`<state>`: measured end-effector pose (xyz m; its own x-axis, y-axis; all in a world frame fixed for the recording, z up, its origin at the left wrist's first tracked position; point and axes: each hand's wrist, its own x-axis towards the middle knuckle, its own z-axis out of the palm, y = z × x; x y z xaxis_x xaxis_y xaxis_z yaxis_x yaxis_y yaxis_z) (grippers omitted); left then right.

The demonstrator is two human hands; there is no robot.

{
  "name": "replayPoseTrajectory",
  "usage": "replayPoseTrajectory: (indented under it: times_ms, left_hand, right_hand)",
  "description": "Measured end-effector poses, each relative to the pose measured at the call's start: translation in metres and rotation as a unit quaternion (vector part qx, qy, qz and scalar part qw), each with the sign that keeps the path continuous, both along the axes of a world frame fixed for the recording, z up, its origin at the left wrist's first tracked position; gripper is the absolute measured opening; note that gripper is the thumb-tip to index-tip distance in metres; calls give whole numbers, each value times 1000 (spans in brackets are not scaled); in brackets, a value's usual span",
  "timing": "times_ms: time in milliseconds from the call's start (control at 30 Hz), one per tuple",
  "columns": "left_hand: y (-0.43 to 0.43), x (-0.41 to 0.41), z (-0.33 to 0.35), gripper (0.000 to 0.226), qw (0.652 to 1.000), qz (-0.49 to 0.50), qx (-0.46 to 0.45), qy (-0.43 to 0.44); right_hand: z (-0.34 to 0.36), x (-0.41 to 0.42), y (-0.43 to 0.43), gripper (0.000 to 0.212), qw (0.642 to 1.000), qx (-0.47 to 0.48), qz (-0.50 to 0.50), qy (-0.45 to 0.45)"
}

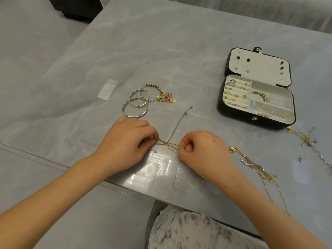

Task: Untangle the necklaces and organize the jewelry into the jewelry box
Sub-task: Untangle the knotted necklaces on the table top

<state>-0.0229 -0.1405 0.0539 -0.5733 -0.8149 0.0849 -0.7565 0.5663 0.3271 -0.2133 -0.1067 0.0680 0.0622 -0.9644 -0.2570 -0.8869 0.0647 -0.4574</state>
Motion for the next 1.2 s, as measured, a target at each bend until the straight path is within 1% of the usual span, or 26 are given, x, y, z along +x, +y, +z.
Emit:
replayPoseTrajectory:
  times_ms: [100, 267, 433, 500, 567, 700, 833, 967, 1200]
  left_hand:
    - [-1, 2, -1, 23, 1000, 6, -19, -11]
    - [-3, 5, -3, 27, 1000, 11, -17, -20]
    - [-7, 7, -4, 28, 1000, 27, -2, -13]
    - [-8, 8, -5, 26, 999, 29, -5, -20]
    - [-8, 9, -5, 25, 999, 29, -13, -18]
    - [-5, 10, -4, 27, 999, 0, -45, 0]
    - [-3, 11, -6, 34, 995, -45, -85, -22]
    - [-3, 14, -7, 37, 993, -69, -90, -33]
    - [-4, 18, -4, 38, 989, -93, -98, -53]
  right_hand:
    - [-1, 0, -1, 19, 1000, 2, 3, 3]
    - [0, -1, -3, 19, 1000, 0, 9, 2]
    - [-5, -2, -13, 10, 997, -62, 3, -37]
    - [-10, 0, -17, 8, 994, -100, 15, -41]
    - [-15, 1, -22, 10, 990, -135, 39, -33]
    - [-19, 2, -31, 15, 982, -169, 84, -13]
    - [-19, 5, -34, 11, 980, -166, 110, -5]
    - [-19, 6, -39, 12, 981, -154, 114, 8]
    - [-23, 6, -38, 12, 979, -173, 103, 10]
